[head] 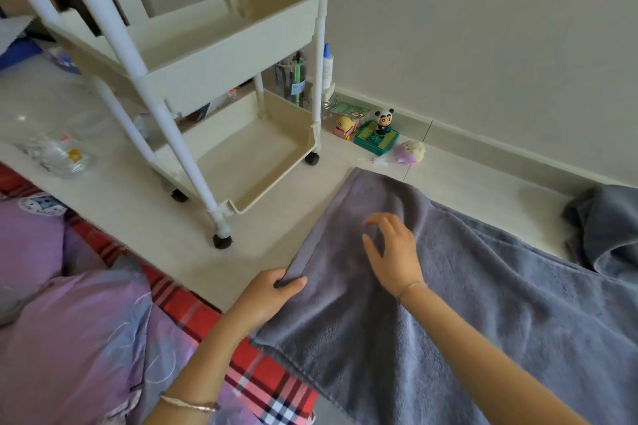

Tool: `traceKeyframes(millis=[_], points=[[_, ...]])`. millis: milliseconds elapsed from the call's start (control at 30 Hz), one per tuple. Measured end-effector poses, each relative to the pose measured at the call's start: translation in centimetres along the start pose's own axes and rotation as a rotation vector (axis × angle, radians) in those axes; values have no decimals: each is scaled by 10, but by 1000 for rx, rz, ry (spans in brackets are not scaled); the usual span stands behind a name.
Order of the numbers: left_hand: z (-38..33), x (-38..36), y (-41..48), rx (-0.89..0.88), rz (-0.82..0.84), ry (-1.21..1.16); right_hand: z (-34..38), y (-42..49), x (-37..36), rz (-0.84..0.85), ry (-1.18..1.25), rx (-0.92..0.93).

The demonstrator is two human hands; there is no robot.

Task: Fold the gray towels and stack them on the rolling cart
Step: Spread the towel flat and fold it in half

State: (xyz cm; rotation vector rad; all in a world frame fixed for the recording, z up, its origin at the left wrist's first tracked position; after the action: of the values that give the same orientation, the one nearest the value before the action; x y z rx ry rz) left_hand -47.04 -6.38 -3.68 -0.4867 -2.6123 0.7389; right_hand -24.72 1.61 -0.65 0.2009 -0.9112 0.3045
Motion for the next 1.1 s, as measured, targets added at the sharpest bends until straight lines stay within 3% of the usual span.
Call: traceKeyframes(millis=[267,400,600,700,800,900,1100], points=[[11,1,-17,70,-103,243,12,-75,-18,99,-11,-45],[9,-4,-33,41,-238,417,20,-116,-30,144,33,-24],[18,-24,-58,168,-373,577,13,-151,-15,-51,178,-162],[23,-28,-62,217,-387,561,-5,-168,-2,-130,285,-352],[22,-29,-57,111,-344,443,-21,-180,0,-32,289,-474],[16,-30,-58,9,-345,312,-25,-181,-3,37,273,-481],[25,-27,-56,-1,-331,139,-21,-175,-8,126,59,-459]])
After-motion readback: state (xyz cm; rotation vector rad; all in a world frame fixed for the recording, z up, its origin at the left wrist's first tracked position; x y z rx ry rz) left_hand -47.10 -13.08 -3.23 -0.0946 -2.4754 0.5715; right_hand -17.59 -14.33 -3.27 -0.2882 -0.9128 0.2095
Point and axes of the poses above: each hand's wrist, its own y-axis towards the middle knuckle, its own x-axis out of the back of the hand, z = x × y, the point moved 3 cm from there along y, towards the middle knuckle, and after that the axes turned 14 degrees about z, right-handed, at the moved point
